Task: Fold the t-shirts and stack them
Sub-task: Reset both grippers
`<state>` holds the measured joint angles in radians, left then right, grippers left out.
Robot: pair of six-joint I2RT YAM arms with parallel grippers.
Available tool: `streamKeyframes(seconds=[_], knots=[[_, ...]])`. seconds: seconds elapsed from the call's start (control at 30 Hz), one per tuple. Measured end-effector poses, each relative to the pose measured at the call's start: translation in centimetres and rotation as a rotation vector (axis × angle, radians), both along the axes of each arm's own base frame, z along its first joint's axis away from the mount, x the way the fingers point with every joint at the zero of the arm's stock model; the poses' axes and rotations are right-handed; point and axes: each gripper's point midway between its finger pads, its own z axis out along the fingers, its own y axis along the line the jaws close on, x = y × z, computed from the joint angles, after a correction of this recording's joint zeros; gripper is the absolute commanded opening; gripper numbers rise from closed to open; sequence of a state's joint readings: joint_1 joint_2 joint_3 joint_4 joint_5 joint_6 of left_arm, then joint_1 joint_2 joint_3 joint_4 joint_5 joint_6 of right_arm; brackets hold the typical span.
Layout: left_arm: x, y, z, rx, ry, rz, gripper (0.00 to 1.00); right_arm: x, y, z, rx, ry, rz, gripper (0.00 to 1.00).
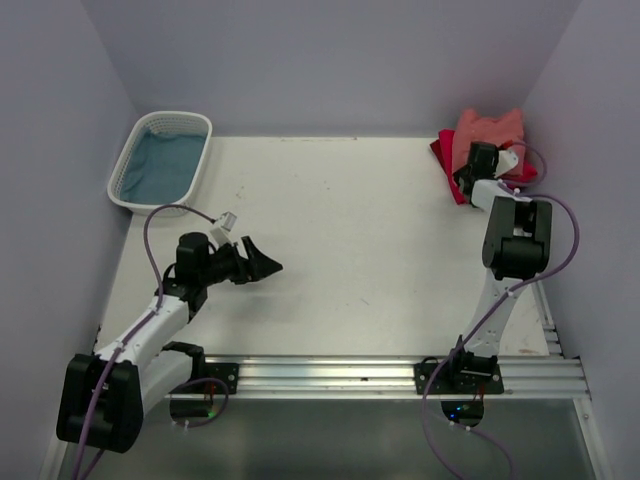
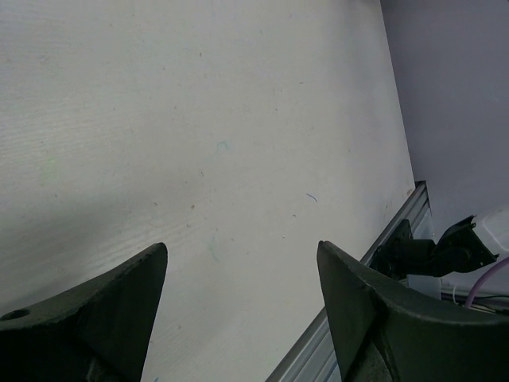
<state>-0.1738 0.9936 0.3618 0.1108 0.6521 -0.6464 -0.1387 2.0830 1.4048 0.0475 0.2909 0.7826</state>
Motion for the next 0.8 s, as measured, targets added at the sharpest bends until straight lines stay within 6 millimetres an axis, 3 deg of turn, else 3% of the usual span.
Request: streamKeyframes(seconds=[0.17,0.3,0.33,0.47,0.6,0.7,0.8], knots=[[-0.1,0.0,0.3,-0.002,-0.010,0.001,0.79,-0.8,1.3,1.1,0.031,-0.035,0.070,0.00],[-0.4,0.1,1.1,-0.008,-0.026,0.003,0.82,-3.3,4.2,3.8,0.086,-0.079,0.223,0.52],[-0.4,0.1,1.5,-0.009,-0.039,0.005,0.83,-3.9,5.2,5.2,0.097,-0.105,0.271,0.98],[-0.1,0.3,4.3,-0.006,-0.124,0.019,0.88,-6.7,10.7,12.1,0.087,-0.241,0.522,0.99],[0.7,0.7,6.9,0.018,-0.196,0.041,0.96,-10.4,20.2,17.3,0.043,-0.338,0.852,0.99],[1.3,1.2,7.7,0.050,-0.220,0.066,0.98,-14.4,27.6,17.0,0.059,-0.323,1.101,0.99],[1.5,1.8,7.4,0.087,-0.218,0.098,0.99,-19.1,32.7,13.8,0.103,-0.221,1.289,0.99]])
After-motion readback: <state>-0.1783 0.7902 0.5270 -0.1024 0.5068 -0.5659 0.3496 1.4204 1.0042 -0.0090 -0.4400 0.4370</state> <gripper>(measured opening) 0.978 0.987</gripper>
